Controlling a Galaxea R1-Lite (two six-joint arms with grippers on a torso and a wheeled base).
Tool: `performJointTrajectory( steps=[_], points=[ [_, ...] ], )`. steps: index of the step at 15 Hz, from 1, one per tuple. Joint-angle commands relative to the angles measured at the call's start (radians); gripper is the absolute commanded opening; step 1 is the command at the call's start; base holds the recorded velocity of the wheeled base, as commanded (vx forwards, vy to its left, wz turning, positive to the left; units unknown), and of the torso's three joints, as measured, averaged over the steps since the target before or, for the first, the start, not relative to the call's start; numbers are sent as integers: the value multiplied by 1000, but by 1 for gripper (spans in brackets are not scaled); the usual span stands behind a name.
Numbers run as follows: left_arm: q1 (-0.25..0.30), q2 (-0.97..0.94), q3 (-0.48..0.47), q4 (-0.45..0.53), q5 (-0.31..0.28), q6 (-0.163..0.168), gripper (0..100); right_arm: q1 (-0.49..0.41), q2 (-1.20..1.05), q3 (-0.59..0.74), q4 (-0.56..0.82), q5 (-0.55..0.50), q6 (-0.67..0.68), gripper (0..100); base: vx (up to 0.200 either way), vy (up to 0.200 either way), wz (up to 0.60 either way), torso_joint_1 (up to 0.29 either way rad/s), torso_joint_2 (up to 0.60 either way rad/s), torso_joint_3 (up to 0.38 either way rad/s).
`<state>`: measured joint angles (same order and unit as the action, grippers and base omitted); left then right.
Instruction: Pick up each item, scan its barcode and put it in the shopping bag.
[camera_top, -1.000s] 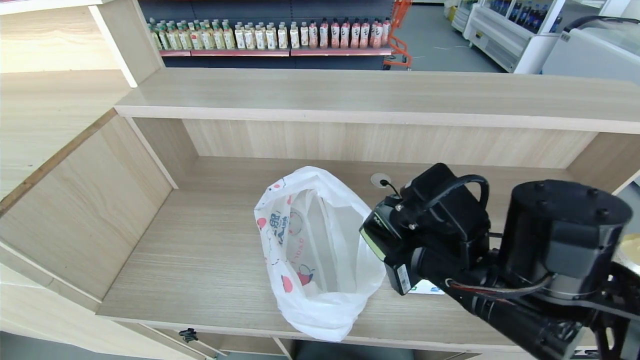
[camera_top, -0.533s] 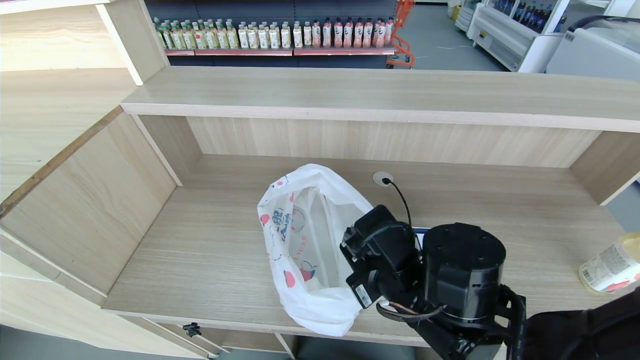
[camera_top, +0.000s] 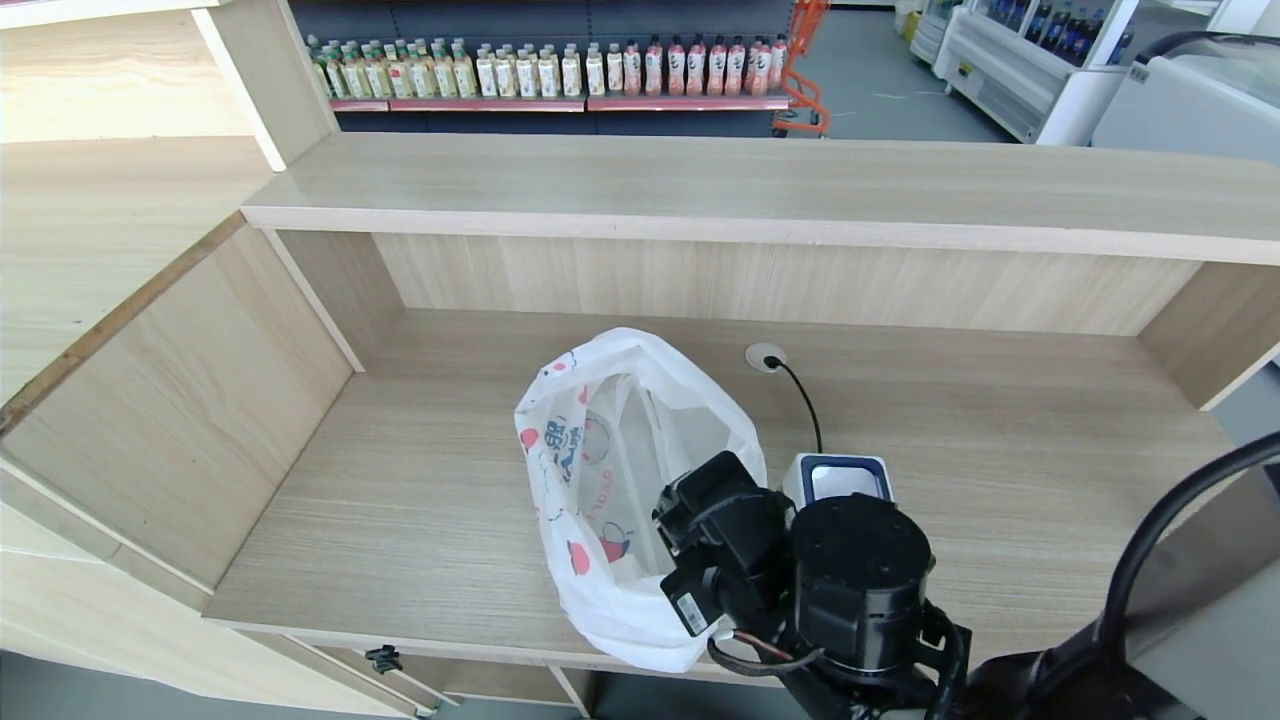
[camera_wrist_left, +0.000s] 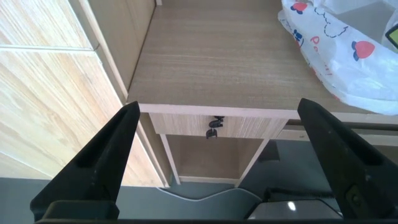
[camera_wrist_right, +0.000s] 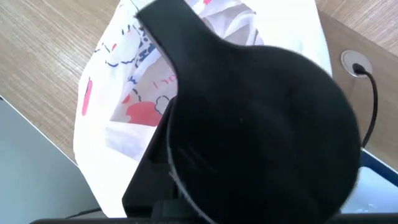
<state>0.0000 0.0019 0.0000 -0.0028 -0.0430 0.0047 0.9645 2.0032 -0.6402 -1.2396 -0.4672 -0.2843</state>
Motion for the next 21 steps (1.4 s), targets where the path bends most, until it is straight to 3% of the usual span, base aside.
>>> performJointTrajectory(
  steps=[1, 14, 21],
  points=[
    [0, 0, 0, 0, 0, 0, 100, -1, 54, -12, -1, 1, 7, 0, 0, 0, 0, 0, 0, 0],
    [0, 0, 0, 0, 0, 0, 100, -12, 104, -3, -18, -7, 152, 0, 0, 0, 0, 0, 0, 0],
    [0, 0, 0, 0, 0, 0, 100, -64, 126, 4, -23, -2, 172, 0, 0, 0, 0, 0, 0, 0]
  ],
)
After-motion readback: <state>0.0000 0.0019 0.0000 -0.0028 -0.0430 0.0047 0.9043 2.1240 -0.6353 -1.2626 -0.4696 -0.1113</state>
